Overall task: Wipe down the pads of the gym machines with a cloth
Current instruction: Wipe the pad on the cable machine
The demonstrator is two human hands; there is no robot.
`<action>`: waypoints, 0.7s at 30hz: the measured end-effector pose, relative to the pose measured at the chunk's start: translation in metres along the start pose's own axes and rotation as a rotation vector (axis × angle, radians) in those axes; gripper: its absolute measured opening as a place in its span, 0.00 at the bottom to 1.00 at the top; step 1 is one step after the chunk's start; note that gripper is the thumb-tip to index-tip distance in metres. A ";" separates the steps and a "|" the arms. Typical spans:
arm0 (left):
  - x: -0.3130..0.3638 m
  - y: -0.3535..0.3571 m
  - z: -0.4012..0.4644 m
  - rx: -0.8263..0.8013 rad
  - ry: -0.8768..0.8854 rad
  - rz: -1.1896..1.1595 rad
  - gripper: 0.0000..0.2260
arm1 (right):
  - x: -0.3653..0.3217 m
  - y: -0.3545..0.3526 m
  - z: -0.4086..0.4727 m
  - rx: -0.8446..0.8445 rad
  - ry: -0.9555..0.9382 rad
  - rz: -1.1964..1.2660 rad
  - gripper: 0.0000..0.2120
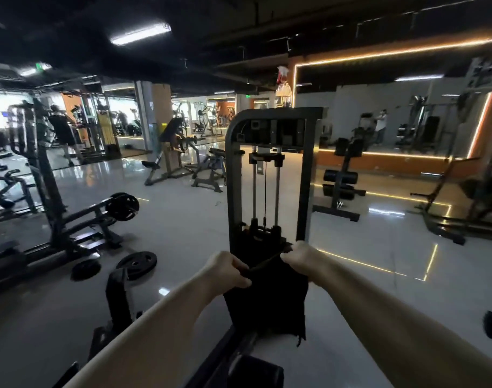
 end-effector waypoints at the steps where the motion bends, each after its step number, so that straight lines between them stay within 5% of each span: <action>1: 0.008 0.009 0.003 -0.018 0.027 0.093 0.08 | 0.005 -0.011 0.002 0.025 0.007 -0.012 0.05; 5: 0.028 0.036 0.014 0.094 0.075 0.514 0.07 | 0.023 -0.042 0.007 0.050 -0.001 -0.019 0.07; 9: 0.040 0.056 0.021 0.193 0.127 0.654 0.07 | 0.042 -0.045 0.008 -0.164 -0.074 -0.044 0.23; 12: 0.046 0.063 0.025 0.133 0.084 0.694 0.08 | 0.063 -0.039 0.010 -0.291 -0.089 -0.142 0.21; 16: 0.037 0.069 0.038 0.093 0.042 0.454 0.18 | 0.097 -0.046 0.025 -0.148 -0.161 -0.349 0.02; 21: 0.016 0.086 0.045 0.095 -0.059 -0.002 0.17 | 0.131 -0.047 0.038 -0.137 -0.173 -0.238 0.14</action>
Point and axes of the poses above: each hand's wrist, its own z-axis towards the middle knuckle, its own y-axis out of the palm, x = y × z, the point moved 5 cm from there along z, towards the middle knuckle, and after that the axes turned 7 degrees about z, right-handed, at the moved point
